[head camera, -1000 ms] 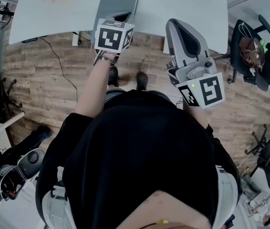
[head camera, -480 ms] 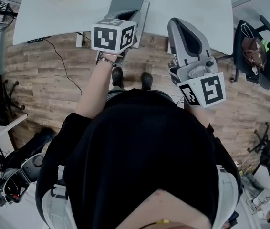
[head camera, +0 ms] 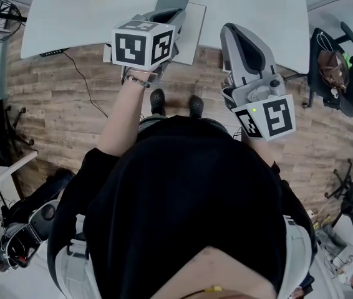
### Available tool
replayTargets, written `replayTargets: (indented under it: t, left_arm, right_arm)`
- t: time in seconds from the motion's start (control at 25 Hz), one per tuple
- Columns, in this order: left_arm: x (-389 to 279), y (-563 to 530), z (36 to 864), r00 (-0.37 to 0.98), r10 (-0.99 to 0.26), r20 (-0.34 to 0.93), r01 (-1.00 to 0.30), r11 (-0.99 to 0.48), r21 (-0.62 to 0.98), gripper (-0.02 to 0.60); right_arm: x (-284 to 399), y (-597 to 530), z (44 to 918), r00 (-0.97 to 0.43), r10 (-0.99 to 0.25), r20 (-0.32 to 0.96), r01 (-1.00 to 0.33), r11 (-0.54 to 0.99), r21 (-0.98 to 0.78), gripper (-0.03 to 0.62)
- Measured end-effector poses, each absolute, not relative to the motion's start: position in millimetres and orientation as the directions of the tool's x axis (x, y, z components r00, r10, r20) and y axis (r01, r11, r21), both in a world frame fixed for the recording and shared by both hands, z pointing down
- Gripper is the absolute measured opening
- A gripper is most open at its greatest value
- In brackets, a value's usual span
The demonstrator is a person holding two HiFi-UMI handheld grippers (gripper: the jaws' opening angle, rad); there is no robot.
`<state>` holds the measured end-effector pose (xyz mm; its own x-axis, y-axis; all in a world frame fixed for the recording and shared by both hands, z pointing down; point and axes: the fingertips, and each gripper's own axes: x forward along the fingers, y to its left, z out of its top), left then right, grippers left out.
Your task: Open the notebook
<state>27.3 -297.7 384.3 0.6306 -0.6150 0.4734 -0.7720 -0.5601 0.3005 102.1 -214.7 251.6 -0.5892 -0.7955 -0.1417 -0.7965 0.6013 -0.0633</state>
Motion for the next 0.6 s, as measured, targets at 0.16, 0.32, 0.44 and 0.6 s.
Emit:
replayTargets:
  t: [0.16,0.32,0.44,0.6]
  left_arm:
    - [14.0,-301.4,375.8,0.636,-0.61,0.473,-0.765,-0.577,0.285,0.015]
    - [2.7,-305.0,370.0,0.639,-0.606,0.473,-0.761,-0.585,0.28,0.015]
    - [-6.1,-308.2,365.1,0.645,-0.606,0.465,-0.757,-0.588,0.284,0.015]
    - [-20.0,-310.0,359.0,0.652,-0.606,0.455,-0.752,-0.595,0.285,0.015]
  right_arm:
    - [90.0,-218.0,249.8,-0.586,-0.798,-0.143,-0.8,0.597,-0.059,0.003]
    - [80.8,-220.5,249.2,-0.585,-0.798,-0.144,-0.801,0.596,-0.052,0.003]
    - [74.7,-222.0,249.3,-0.584,-0.799,-0.142,-0.802,0.595,-0.048,0.005]
    - [64.0,-222.3,247.5,-0.584,-0.799,-0.142,-0.803,0.594,-0.041,0.003]
